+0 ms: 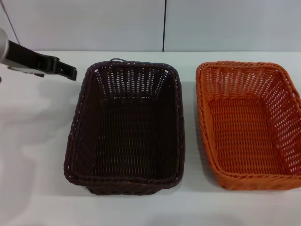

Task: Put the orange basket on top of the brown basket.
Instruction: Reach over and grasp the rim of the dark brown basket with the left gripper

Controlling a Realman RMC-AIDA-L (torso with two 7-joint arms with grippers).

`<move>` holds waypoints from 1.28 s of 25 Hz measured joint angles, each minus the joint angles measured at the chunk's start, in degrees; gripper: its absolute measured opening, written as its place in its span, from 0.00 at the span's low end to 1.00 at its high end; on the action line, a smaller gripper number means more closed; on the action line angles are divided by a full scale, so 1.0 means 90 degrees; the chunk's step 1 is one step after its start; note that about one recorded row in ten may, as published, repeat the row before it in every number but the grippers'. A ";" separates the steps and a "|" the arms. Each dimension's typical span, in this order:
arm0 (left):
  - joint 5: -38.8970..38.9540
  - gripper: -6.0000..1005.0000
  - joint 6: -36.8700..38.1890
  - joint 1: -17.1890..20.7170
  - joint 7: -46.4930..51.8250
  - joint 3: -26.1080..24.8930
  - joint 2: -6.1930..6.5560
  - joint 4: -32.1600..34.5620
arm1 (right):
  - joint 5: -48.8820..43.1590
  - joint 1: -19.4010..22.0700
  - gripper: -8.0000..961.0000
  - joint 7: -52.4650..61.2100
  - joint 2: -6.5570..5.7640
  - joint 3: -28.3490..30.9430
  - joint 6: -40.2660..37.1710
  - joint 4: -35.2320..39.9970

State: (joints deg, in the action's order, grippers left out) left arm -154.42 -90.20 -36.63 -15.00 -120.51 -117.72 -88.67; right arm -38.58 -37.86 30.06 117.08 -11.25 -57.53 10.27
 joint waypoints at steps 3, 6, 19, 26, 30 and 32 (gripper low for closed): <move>-0.0021 0.86 0.0059 0.0082 0.0217 0.0229 -0.0005 0.0052 | 0.0000 -0.0018 0.60 -0.0064 -0.0001 0.0000 0.0004 -0.0022; 0.0009 0.86 0.0157 0.0175 0.0326 0.0347 -0.0018 0.0152 | -0.0001 -0.0028 0.60 -0.0068 -0.0008 0.0001 0.0006 -0.0057; 0.0458 0.86 0.0521 0.0479 0.0588 0.0704 -0.0060 0.0594 | -0.0001 -0.0032 0.60 -0.0069 -0.0021 0.0000 0.0018 -0.0061; 0.0707 0.85 0.0732 0.0558 0.0573 0.0916 -0.0053 0.0869 | 0.0010 -0.0009 0.60 -0.0069 -0.0027 0.0001 0.0026 -0.0067; 0.0826 0.85 0.0857 0.0584 0.0570 0.1011 -0.0049 0.1016 | 0.0004 -0.0006 0.60 -0.0069 -0.0029 0.0001 0.0026 -0.0067; 0.0857 0.85 0.0894 0.0587 0.0569 0.1023 -0.0049 0.1118 | 0.0003 -0.0006 0.60 -0.0069 -0.0030 0.0000 0.0026 -0.0067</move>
State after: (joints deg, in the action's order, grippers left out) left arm -146.70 -82.15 -31.35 -9.88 -111.30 -118.16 -78.60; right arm -38.55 -37.91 29.44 116.80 -11.25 -57.29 9.66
